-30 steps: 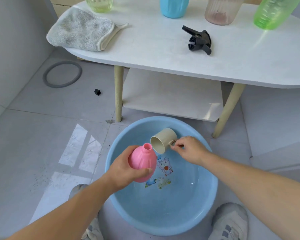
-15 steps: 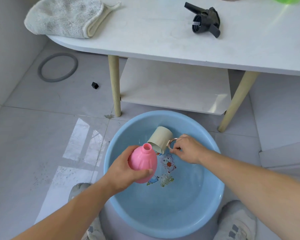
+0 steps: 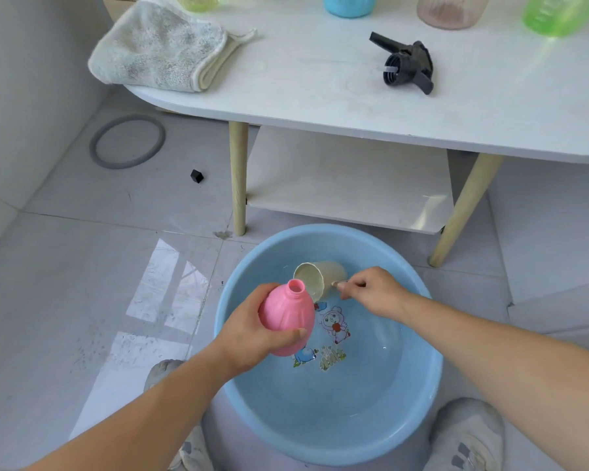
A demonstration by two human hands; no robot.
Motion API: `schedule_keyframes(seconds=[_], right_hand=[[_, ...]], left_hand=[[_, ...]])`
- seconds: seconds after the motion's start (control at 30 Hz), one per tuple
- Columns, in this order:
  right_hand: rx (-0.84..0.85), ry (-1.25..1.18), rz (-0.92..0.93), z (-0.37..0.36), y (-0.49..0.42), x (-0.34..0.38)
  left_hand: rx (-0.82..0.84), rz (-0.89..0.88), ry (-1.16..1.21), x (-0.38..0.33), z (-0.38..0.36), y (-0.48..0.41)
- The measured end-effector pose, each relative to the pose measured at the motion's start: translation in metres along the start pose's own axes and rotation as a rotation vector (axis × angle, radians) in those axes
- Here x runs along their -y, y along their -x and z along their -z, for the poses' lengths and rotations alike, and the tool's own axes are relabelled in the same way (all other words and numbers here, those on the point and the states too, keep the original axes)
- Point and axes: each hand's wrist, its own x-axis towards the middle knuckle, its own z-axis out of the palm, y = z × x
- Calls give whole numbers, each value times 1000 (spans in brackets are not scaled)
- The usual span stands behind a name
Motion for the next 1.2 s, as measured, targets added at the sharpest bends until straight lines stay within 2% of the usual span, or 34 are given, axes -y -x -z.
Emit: schedule_keyframes(seconds=[0.23, 0.4, 0.7, 0.87, 1.2], right_hand=[[17, -396, 5, 38, 40, 32], [-53, -522, 97, 76, 83, 66], [-186, -425, 277, 124, 157, 119], [-196, -335, 338, 128, 184, 138], [-281, -114, 348, 122, 193, 136]], left_hand=[[33, -56, 28, -14, 3, 9], [29, -94, 32, -24, 5, 16], [45, -166, 71, -56, 3, 28], [43, -190, 92, -62, 3, 30], [38, -200, 87, -60, 4, 32]])
